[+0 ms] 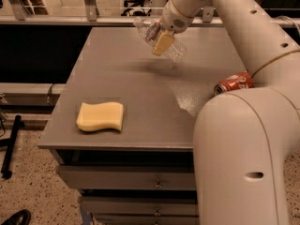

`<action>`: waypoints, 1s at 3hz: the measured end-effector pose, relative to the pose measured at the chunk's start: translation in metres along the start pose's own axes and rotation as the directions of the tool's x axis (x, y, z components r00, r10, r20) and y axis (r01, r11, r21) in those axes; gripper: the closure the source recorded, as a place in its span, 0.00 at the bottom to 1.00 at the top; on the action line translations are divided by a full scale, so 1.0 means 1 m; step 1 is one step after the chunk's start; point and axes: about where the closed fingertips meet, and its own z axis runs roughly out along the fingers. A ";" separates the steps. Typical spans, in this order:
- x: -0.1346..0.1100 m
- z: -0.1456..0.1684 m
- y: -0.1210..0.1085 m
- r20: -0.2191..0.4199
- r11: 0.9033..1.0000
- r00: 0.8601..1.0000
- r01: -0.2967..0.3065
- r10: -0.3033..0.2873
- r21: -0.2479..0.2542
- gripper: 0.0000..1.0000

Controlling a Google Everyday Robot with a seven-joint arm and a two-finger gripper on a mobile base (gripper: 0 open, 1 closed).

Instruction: Knock water bottle over

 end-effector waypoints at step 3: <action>-0.007 0.030 0.016 -0.059 0.981 0.992 0.104 -0.115 -0.161 0.30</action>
Offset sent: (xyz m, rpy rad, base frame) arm -0.0071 0.0093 -0.0153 -0.1476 0.1451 0.1792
